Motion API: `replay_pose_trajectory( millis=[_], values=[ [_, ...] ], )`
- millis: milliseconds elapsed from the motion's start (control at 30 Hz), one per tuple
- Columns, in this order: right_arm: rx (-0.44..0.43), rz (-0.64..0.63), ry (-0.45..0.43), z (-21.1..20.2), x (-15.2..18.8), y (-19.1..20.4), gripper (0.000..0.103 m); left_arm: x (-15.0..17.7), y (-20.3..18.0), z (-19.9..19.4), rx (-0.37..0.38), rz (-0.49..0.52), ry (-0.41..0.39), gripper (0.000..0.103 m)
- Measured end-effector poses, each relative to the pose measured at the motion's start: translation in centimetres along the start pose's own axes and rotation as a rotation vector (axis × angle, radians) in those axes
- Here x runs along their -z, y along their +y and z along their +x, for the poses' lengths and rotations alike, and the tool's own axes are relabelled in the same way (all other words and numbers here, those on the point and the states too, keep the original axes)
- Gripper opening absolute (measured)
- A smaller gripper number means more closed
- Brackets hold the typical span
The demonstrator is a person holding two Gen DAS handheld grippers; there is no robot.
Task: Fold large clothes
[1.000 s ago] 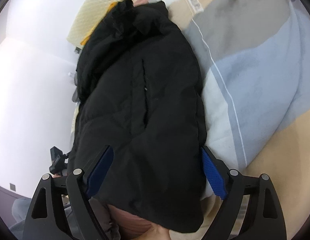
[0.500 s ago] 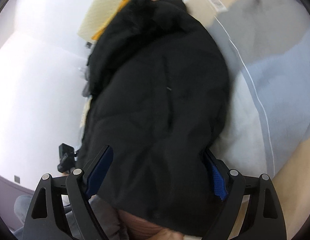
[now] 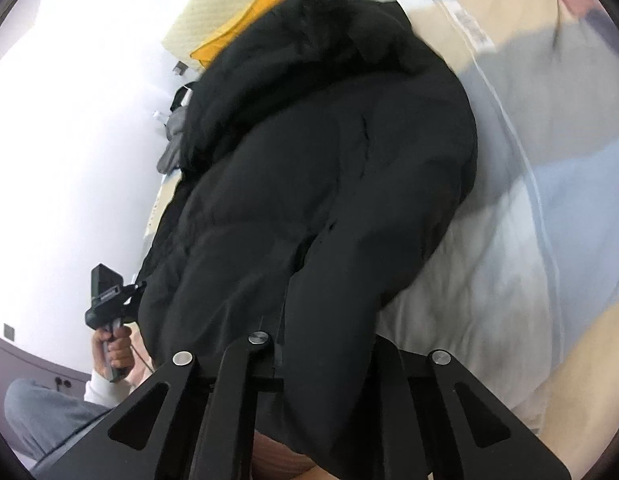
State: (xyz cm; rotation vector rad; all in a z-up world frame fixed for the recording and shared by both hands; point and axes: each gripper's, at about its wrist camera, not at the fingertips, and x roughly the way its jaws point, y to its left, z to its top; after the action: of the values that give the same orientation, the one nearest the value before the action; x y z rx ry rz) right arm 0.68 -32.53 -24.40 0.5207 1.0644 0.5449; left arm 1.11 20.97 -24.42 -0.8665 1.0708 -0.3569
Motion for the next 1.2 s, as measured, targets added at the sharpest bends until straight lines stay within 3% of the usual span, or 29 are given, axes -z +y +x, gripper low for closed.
replay_pose_trajectory(
  millis=[200,367,600,767,1000,1200],
  values=[
    [-0.010,-0.044,-0.140,-5.0,-2.2,4.2,0.008,-0.5,-2.1,-2.4,0.005,-0.007,-0.038,0.014],
    [0.006,-0.058,-0.180,-6.4,-2.4,5.8,0.008,-0.6,-3.4,-3.9,-0.013,0.026,-0.073,0.008],
    [0.049,-0.064,-0.204,-6.5,-4.3,7.1,0.008,-3.3,-3.8,-5.7,0.009,-0.007,-0.161,0.004],
    [0.006,-0.044,-0.249,-7.9,-5.6,8.3,0.008,-5.2,-6.9,-7.1,0.037,0.027,-0.223,0.004],
    [-0.050,-0.085,-0.286,-12.3,-4.7,10.0,0.007,-4.4,-9.4,-9.9,0.097,0.084,-0.216,0.003],
    [-0.107,-0.140,-0.336,-17.8,-2.7,13.2,0.007,-3.0,-12.0,-15.5,0.142,0.159,-0.235,0.003]
  ],
)
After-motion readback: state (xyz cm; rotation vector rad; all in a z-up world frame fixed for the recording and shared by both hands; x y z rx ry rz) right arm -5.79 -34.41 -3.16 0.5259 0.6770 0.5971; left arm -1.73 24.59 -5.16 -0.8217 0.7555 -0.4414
